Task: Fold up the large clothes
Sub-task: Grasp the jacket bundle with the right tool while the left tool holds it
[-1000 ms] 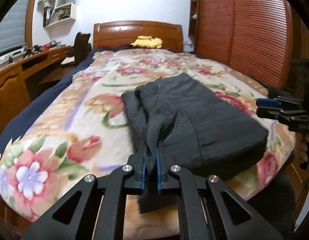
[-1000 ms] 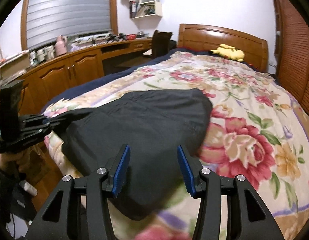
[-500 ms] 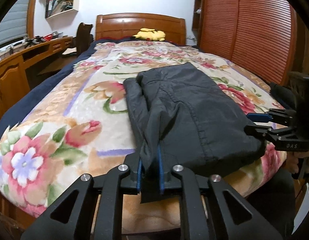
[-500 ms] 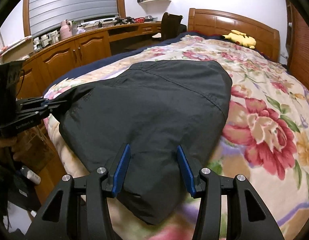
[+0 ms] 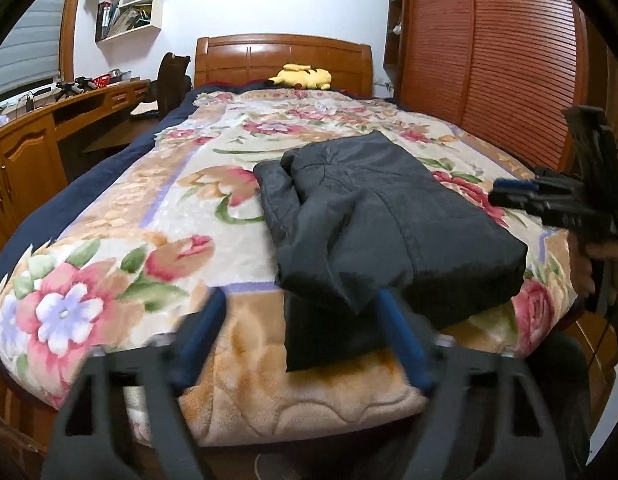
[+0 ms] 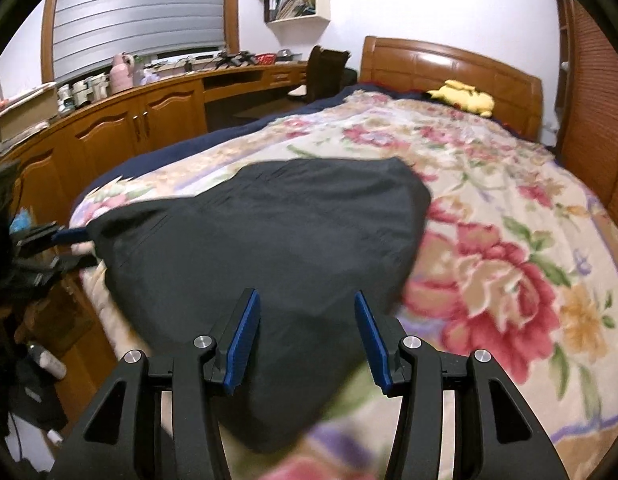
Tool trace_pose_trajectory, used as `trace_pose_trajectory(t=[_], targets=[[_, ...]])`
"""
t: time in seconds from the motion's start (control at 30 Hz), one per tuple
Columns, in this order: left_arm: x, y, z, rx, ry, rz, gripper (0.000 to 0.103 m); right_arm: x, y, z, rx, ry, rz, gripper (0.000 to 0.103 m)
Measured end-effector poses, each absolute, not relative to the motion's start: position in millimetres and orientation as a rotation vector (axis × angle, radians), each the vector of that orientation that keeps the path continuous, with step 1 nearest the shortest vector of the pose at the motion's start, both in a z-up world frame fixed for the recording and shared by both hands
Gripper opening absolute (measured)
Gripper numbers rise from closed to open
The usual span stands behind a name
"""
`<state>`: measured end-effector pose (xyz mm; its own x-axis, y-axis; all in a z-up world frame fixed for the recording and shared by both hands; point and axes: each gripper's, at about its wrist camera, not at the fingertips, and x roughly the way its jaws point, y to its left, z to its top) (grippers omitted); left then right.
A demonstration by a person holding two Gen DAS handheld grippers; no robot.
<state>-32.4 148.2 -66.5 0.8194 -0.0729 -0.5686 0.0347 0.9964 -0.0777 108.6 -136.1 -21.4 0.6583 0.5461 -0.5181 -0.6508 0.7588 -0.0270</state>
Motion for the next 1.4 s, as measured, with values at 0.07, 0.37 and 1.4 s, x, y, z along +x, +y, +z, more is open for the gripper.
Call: trace_pose_trajectory(t=[0.07,0.37,1.4], targets=[[-32,150,-69,-0.069,0.616,-0.060,0.082,116,-139,-17,-0.212,0.503,0.666,0.056],[-30,162,-86,-0.088,0.644,-0.032,0.082,170,-124,-19,-0.207,0.540,0.617,0.066],[-11,163,-109,-0.159,0.645,-0.086,0.068,320,-79,-55,-0.109,0.756,0.656,0.091]])
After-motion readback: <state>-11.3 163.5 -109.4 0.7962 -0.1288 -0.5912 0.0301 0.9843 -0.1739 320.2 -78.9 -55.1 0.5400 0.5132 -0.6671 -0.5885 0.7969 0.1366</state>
